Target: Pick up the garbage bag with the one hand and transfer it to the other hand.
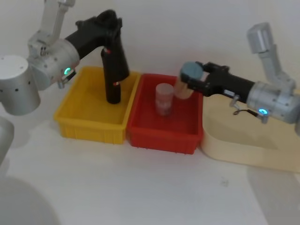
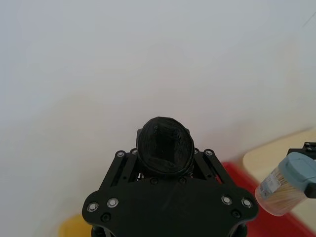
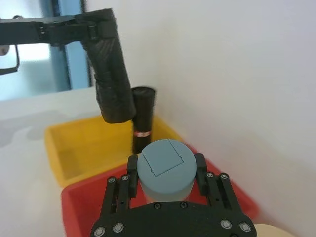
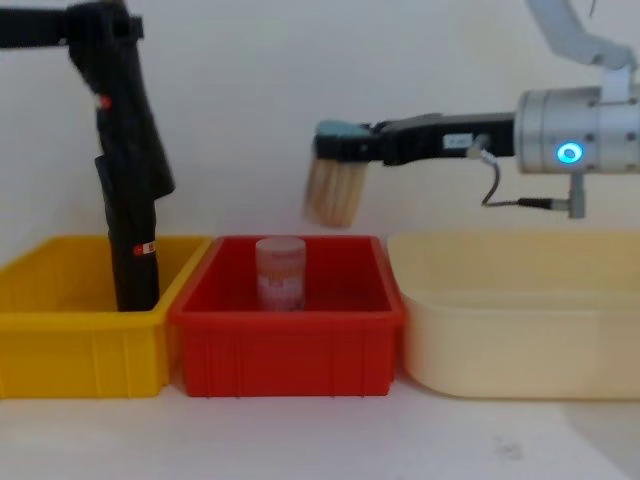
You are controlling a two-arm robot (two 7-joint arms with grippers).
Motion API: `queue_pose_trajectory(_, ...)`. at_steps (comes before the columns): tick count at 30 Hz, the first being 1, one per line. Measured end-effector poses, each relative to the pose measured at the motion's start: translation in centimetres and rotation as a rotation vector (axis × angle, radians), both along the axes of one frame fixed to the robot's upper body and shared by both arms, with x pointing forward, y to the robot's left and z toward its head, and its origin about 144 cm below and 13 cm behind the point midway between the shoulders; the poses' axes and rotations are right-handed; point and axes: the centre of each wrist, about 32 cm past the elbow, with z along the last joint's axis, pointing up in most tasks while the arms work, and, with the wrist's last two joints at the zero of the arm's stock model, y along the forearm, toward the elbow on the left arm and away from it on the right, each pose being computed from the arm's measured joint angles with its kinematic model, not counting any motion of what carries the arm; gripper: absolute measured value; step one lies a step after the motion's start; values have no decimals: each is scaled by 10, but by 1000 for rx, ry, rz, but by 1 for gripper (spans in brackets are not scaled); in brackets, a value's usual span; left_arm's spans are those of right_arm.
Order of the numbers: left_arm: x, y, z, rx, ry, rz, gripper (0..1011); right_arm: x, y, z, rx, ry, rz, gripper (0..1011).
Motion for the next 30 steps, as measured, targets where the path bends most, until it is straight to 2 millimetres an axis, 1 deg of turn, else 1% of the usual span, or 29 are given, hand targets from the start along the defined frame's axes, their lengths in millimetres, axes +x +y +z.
queue_pose_trajectory(2,3,-3,7,-5,-18,-13,363,-7,-6,3,16,-19,-28,658)
queue_pose_trajectory(6,11,-11,14,-13,-36,-45,363,-18,-15,8,31,-42,-78,658)
queue_pose_trajectory(7,11,-11,14,-13,-36,-45,363,-20,-16,9,34,-46,-91,658)
queue_pose_trajectory(10,19,-19,17,-15,-41,-80,363,-29,-23,11,43,-62,-132,658)
queue_pose_trajectory(13,24,-25,17,-15,-39,-103,363,-38,-29,14,49,-72,-178,658)
queue_pose_trajectory(16,34,-37,16,-10,-30,-147,363,-46,-35,15,52,-79,-224,658)
queue_pose_trajectory(17,34,-37,16,-10,-30,-147,363,-49,-38,15,53,-82,-236,658)
queue_pose_trajectory(18,39,-44,15,-9,-24,-166,363,-50,-38,16,53,-83,-247,658)
queue_pose_trajectory(24,55,-66,13,0,-4,-246,363,-65,-50,16,52,-90,-345,658)
queue_pose_trajectory(30,66,-83,13,-1,14,-320,363,-77,-61,15,50,-92,-440,658)
